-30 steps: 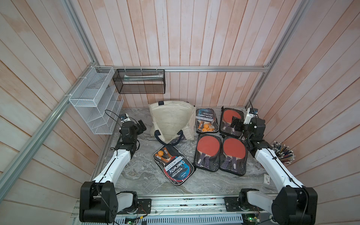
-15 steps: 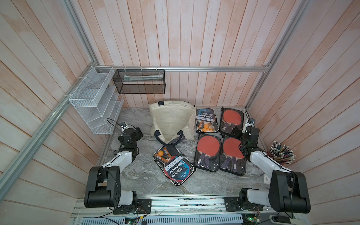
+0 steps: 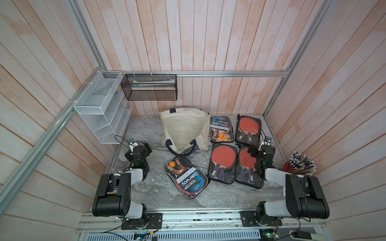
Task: Remove the ping pong set from the canvas bag
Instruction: Reset both arms
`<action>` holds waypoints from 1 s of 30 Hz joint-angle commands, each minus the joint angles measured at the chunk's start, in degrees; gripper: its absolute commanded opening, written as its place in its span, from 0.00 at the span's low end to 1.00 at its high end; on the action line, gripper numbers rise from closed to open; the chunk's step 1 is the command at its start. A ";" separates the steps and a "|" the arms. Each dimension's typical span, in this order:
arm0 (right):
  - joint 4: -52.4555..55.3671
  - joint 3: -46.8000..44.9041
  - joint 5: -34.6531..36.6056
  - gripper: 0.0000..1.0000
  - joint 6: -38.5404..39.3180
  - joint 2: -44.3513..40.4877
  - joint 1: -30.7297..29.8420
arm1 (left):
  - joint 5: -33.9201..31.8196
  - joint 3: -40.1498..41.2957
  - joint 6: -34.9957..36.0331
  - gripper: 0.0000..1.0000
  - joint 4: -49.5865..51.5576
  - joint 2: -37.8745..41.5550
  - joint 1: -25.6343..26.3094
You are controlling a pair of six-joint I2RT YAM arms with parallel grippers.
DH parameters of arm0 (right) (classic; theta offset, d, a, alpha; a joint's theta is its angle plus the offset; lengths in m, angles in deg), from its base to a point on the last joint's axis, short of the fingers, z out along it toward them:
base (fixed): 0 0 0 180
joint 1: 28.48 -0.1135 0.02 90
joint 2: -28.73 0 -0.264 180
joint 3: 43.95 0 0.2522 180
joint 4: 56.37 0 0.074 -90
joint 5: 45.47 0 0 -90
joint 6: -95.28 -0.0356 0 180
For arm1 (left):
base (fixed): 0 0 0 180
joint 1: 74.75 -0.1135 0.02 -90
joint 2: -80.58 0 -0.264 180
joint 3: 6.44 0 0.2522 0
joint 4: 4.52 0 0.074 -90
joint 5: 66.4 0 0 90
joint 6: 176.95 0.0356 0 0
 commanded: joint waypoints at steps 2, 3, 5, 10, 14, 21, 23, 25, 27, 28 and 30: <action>-9.49 -1.69 -0.83 0.98 1.93 1.21 0.42 | 0.67 1.30 1.92 1.00 -6.46 -0.05 -0.09; -10.97 -1.91 -2.36 0.98 2.71 1.89 0.43 | 1.10 1.69 2.34 1.00 -7.03 -0.02 0.05; -11.12 -1.67 -5.90 0.98 3.34 2.06 0.44 | 1.76 2.80 3.37 1.00 -9.39 0.28 0.51; -35.65 -11.82 -8.66 0.98 3.95 7.40 0.14 | 4.27 7.64 5.81 1.00 -18.11 1.17 1.45; -30.62 -10.55 -11.28 0.98 5.50 5.96 0.07 | 5.05 8.25 6.55 1.00 -19.48 1.01 1.72; -28.79 -9.45 -14.92 0.98 7.68 6.13 -0.57 | 7.51 12.36 9.44 1.00 -27.38 1.26 3.16; -29.31 -9.64 -14.90 0.98 8.05 6.26 -0.94 | 9.36 13.36 10.82 1.00 -29.89 0.57 3.56; -29.16 -9.60 -14.89 0.98 8.05 6.26 -0.96 | 12.33 12.71 12.46 1.00 -30.89 -2.16 3.56; -28.97 -9.47 -14.92 0.98 8.05 6.24 -0.95 | 12.58 11.36 13.98 1.00 -33.30 -5.74 4.11; -28.58 -9.33 -14.71 0.98 7.92 6.18 -1.00 | 13.20 9.73 13.54 1.00 -26.53 -3.76 4.11; -27.56 -8.78 -14.84 0.98 7.44 6.26 -0.52 | 15.46 9.40 12.20 1.00 -28.48 -5.08 2.27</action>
